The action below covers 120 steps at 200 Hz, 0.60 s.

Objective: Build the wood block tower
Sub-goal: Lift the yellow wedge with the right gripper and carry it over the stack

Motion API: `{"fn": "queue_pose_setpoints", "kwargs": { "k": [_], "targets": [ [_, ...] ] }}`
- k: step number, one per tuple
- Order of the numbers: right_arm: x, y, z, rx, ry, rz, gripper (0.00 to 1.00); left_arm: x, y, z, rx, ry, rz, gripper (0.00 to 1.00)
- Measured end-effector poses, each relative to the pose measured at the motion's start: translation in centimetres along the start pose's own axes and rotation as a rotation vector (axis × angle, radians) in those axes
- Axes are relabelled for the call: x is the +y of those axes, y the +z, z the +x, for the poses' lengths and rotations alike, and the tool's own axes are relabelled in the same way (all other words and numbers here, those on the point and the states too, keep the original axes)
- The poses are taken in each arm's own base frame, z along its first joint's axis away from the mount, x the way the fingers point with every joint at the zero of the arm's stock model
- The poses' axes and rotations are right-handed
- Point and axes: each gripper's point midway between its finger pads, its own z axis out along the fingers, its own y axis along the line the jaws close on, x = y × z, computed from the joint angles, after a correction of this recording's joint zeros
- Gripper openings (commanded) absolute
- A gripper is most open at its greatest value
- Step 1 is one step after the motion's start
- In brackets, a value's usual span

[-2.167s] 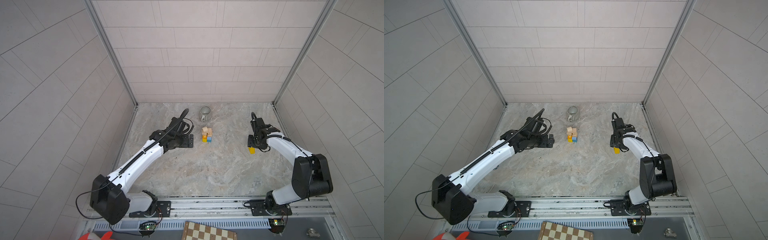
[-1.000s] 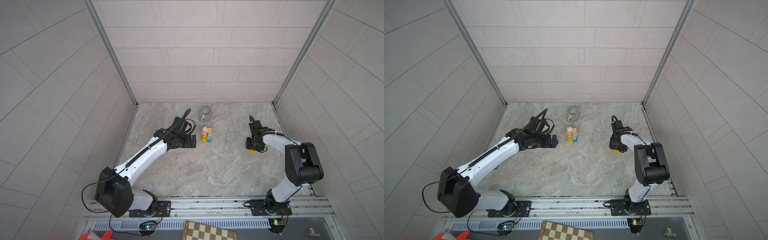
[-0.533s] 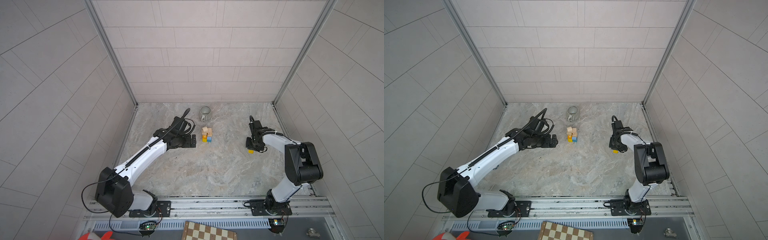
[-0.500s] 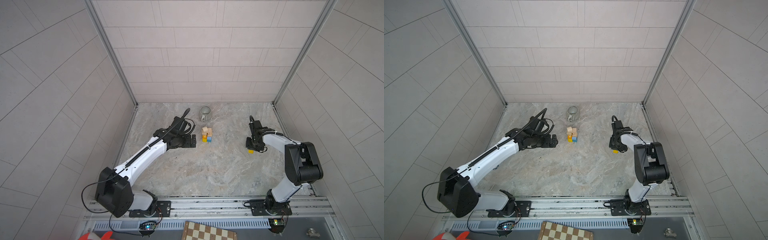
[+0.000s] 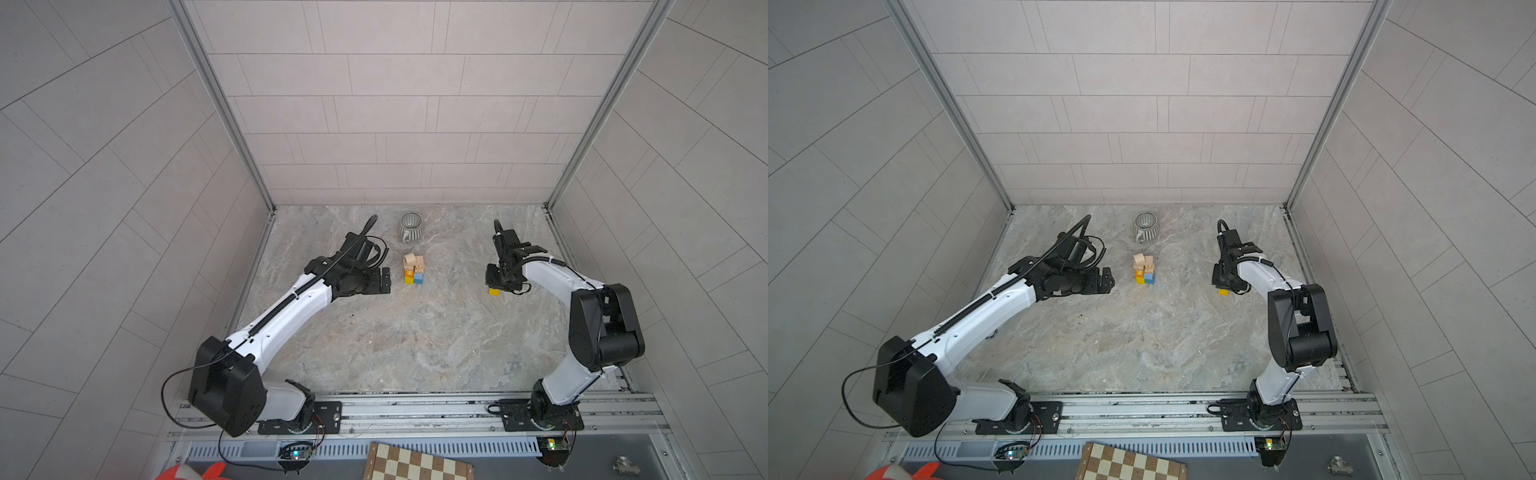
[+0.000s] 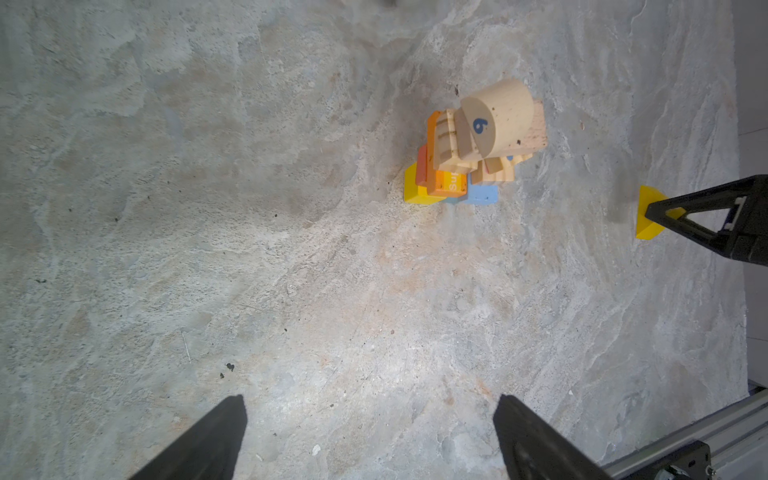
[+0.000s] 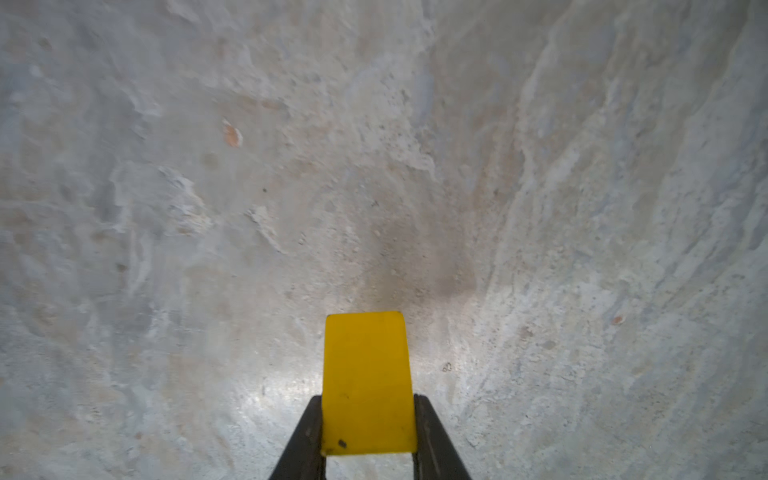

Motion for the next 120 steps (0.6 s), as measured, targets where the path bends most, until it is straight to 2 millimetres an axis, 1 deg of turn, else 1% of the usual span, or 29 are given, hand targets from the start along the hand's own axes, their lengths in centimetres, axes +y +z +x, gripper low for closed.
{"fn": "queue_pose_setpoints", "kwargs": {
  "k": [39,81,120],
  "targets": [
    [4.0,-2.3,-2.2,-0.054,-0.068,-0.05,0.22,0.9,-0.6,-0.3,-0.029,-0.04,-0.004,1.0],
    [8.9,-3.7,-3.5,-0.081,-0.16,-0.076,0.22,1.8,-0.7,-0.8,-0.037,-0.079,-0.008,1.0],
    [13.0,-4.7,-4.8,-0.098,-0.223,-0.098,0.22,3.1,-0.9,-1.6,-0.046,-0.143,-0.004,1.0]
  ]
}}
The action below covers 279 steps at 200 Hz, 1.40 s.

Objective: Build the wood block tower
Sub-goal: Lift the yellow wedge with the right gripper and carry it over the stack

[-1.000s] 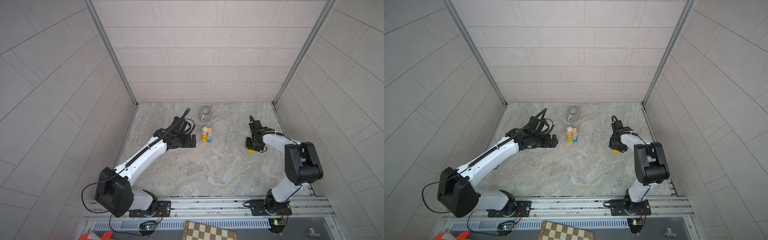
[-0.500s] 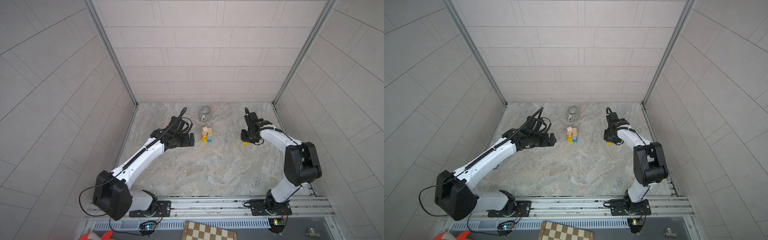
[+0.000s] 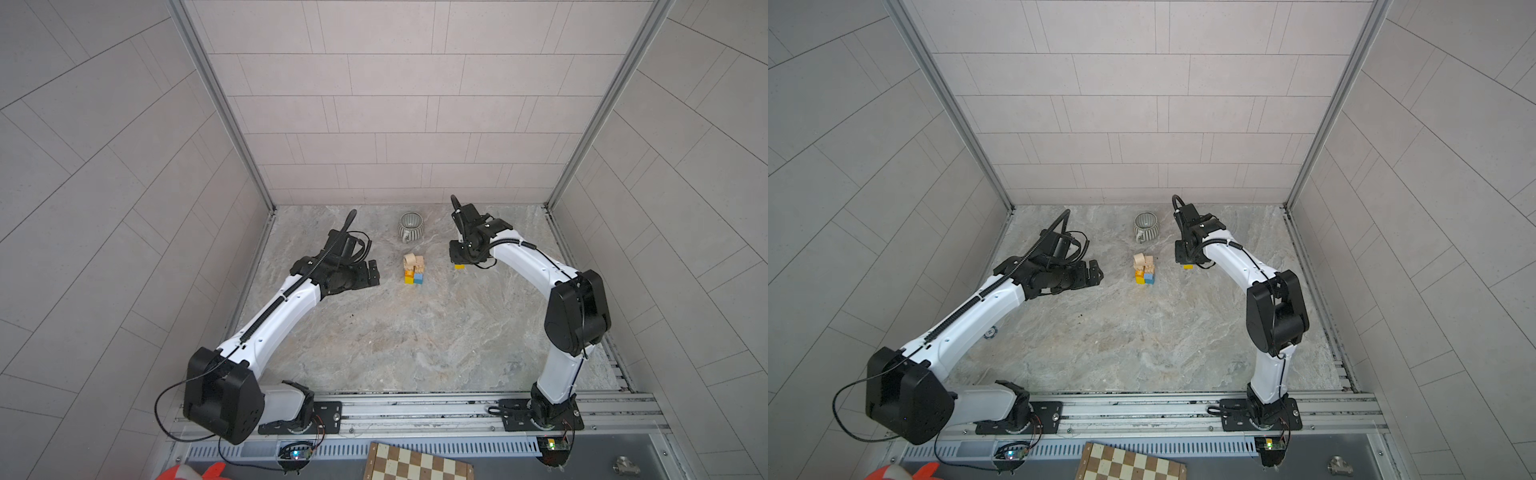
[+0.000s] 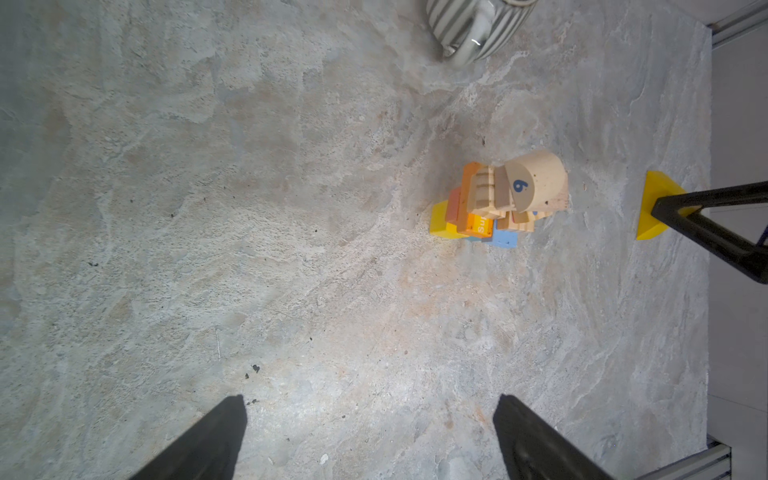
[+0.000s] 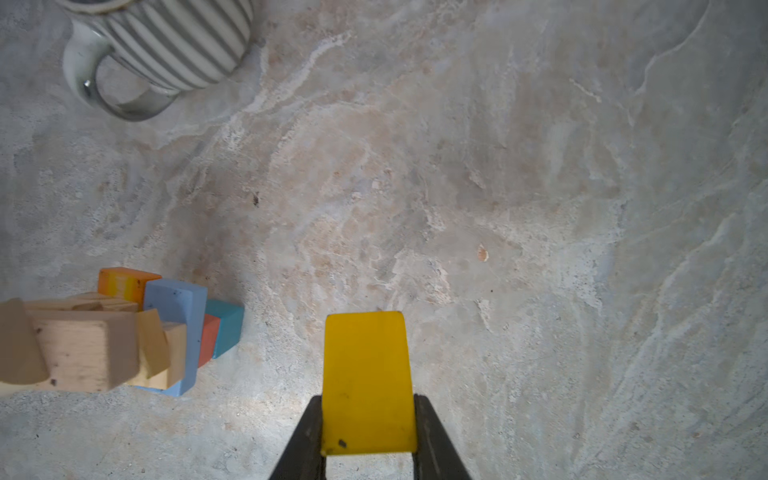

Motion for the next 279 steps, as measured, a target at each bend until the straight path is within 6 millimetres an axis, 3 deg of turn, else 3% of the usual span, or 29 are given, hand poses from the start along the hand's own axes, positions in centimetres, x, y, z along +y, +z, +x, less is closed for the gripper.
{"fn": "queue_pose_setpoints", "kwargs": {
  "k": [59,141,190,279],
  "targets": [
    [5.4,-0.7,-2.0,-0.017,-0.082,-0.049,0.23,1.2,0.0,-0.7,-0.016,-0.034,-0.011,1.0],
    [9.9,0.2,-0.8,0.025,-0.165,-0.075,0.24,1.7,-0.1,-1.1,-0.03,-0.052,-0.009,1.0],
    [11.0,-0.3,-0.6,0.026,-0.185,-0.084,0.24,1.6,-0.1,-1.1,-0.028,-0.053,0.001,1.0],
    [11.0,0.0,-1.0,0.028,-0.182,-0.069,0.25,1.7,0.0,-1.0,-0.022,-0.057,0.005,1.0]
  ]
}}
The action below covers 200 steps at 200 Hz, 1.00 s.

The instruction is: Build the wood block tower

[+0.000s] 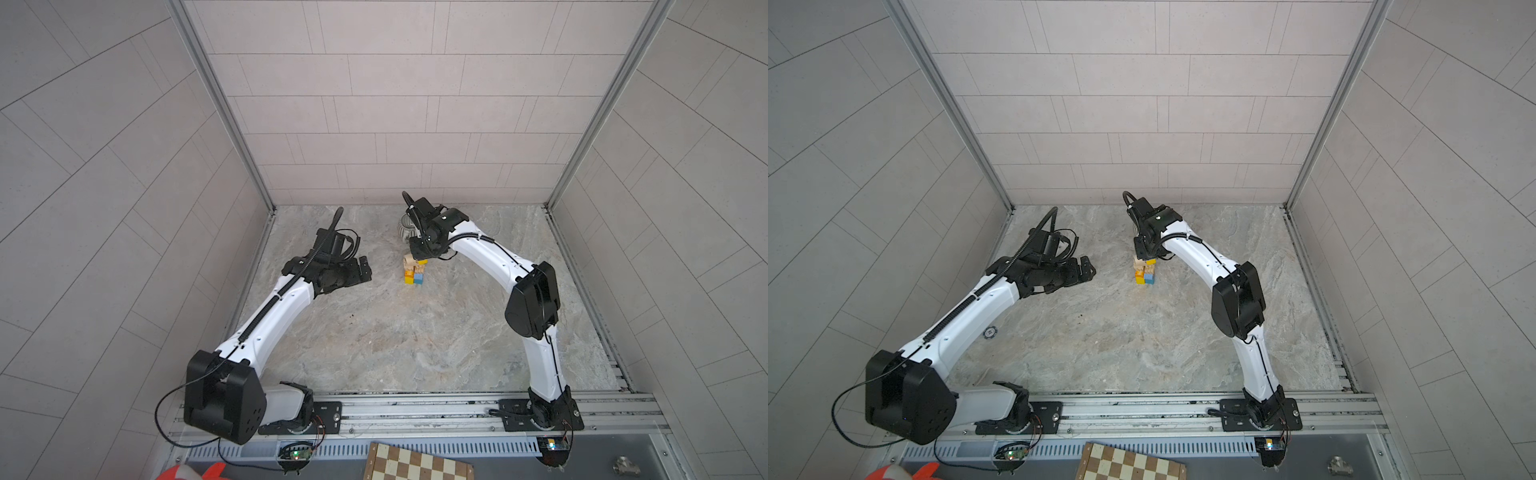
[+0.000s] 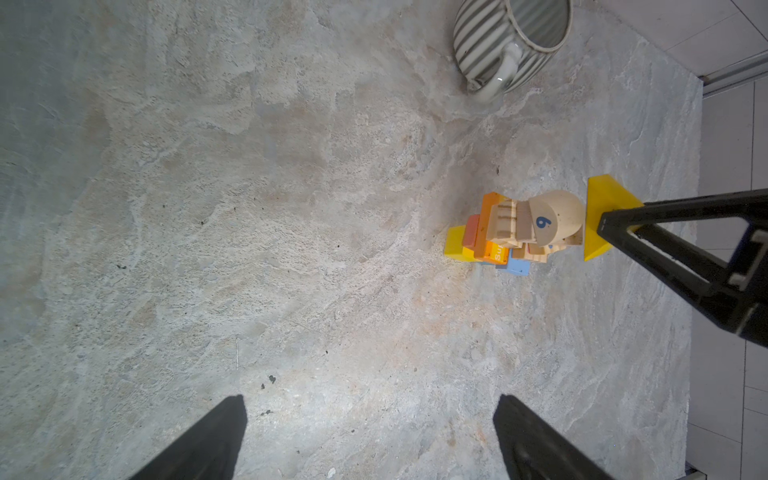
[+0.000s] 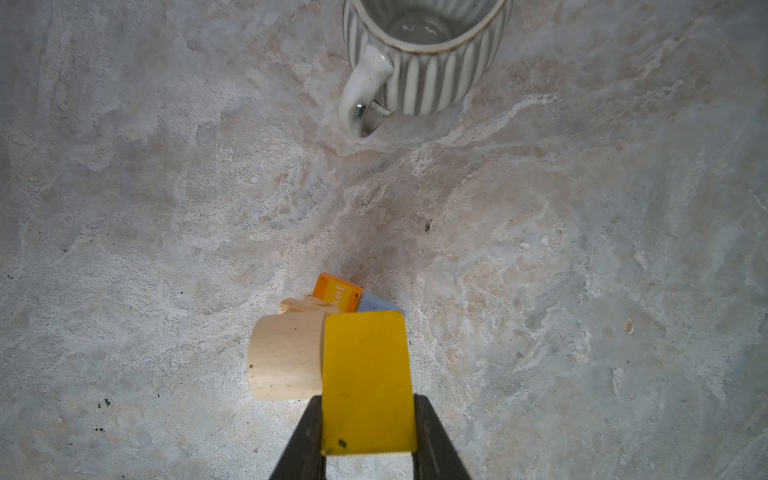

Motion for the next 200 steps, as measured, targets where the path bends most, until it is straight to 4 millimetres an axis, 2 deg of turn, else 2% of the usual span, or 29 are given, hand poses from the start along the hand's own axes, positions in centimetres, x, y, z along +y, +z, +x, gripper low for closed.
{"fn": "queue_pose_setpoints", "kwargs": {
  "k": [37,200],
  "targets": [
    [-0.1,0.67,0.1,0.013,0.016,0.013,0.26,-0.13,0.0,-0.08,-0.002,0.0,0.007,1.0],
    [-0.05,0.67,0.19,0.014,0.038,0.016,0.34,-0.25,-0.05,-0.08,0.002,-0.005,0.021,1.0]
  ]
}}
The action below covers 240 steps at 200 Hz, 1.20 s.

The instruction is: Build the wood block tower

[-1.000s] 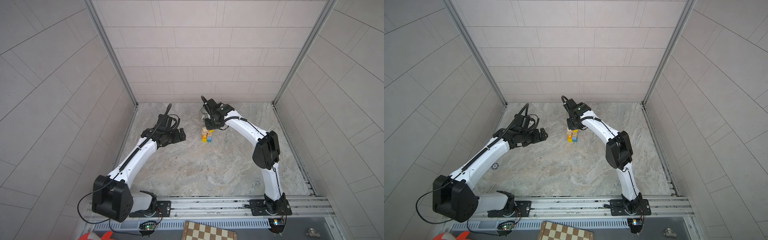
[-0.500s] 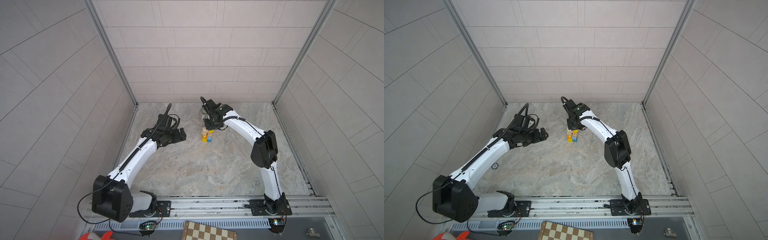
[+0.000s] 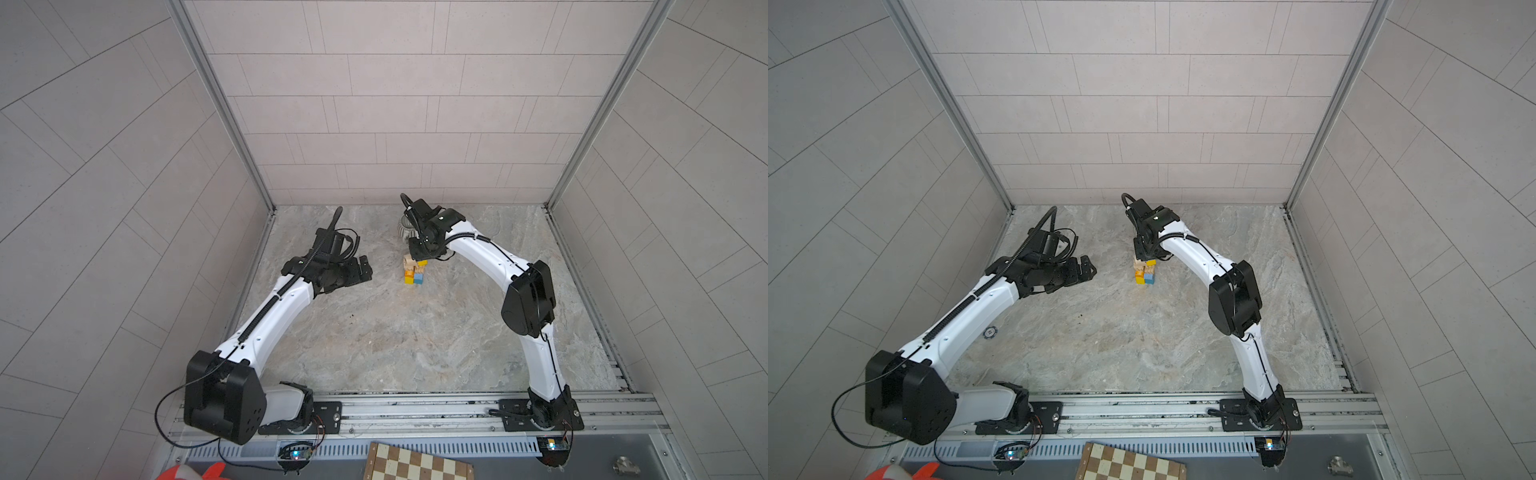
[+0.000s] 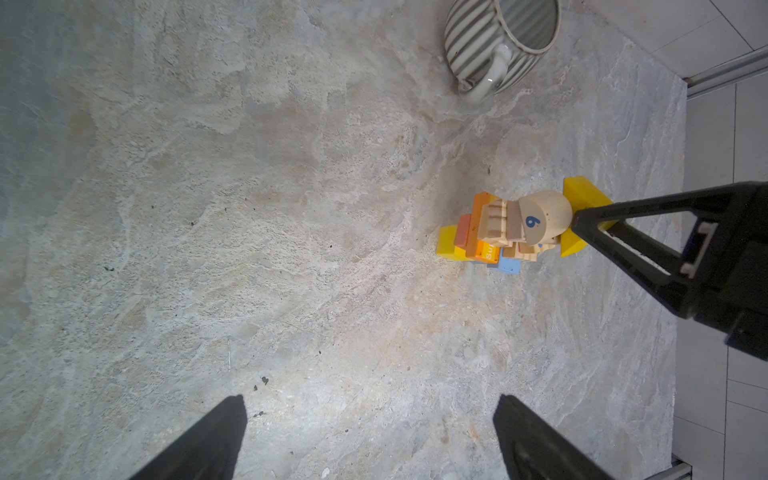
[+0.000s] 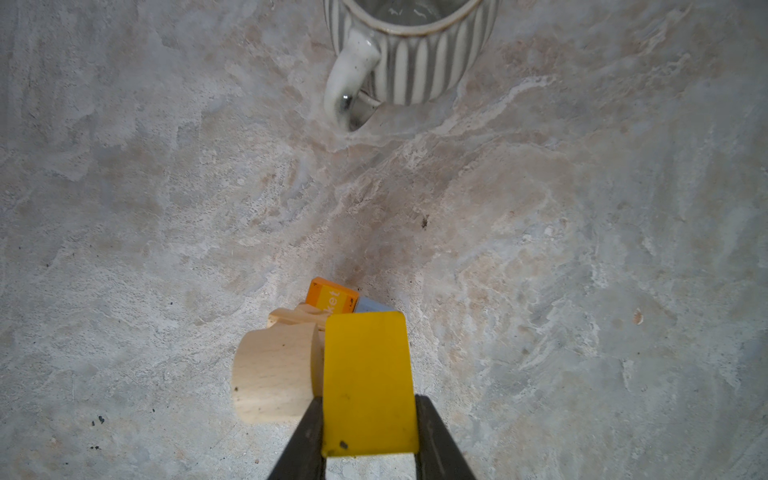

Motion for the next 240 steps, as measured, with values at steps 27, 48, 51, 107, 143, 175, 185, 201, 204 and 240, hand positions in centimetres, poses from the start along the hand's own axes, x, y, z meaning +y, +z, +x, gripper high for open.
{"fn": "queue_pose_setpoints", "kwargs": {
  "k": [27,48,51,107,143,175,185,201,204,240],
  "targets": [
    [0.0,0.0,0.0,0.0,0.001,0.0,0.35,0.0,0.0,0.0,0.0,0.0,0.0,1.0],
    [0.1,0.0,0.0,-0.001,0.004,-0.003,0.36,0.0,0.0,0.0,0.0,0.0,0.0,1.0],
    [0.1,0.0,0.0,-0.002,0.004,-0.004,0.36,0.0,0.0,0.0,0.0,0.0,0.0,1.0],
    [0.3,0.2,0.0,-0.002,0.013,-0.015,0.37,0.0,0.0,0.0,0.001,0.0,0.002,1.0],
    [0.4,0.3,-0.1,-0.006,0.016,-0.02,0.37,-0.1,0.0,0.0,0.001,0.0,0.004,1.0],
    [0.4,0.4,-0.1,-0.005,0.016,-0.02,0.37,-0.1,0.0,0.0,0.001,0.0,0.004,1.0],
    [0.4,0.6,0.1,-0.002,0.016,-0.019,0.37,-0.1,0.0,0.0,0.0,0.0,0.004,1.0],
    [0.3,0.9,0.3,0.006,0.015,-0.015,0.37,-0.1,0.0,0.0,0.0,0.001,0.005,1.0],
    [0.2,0.9,0.4,0.007,0.015,-0.014,0.37,-0.1,0.0,0.0,0.0,0.0,0.006,1.0],
    [0.0,1.5,1.1,0.029,0.012,-0.004,0.37,-0.1,0.0,0.0,0.0,0.0,0.008,1.0]
  ]
}}
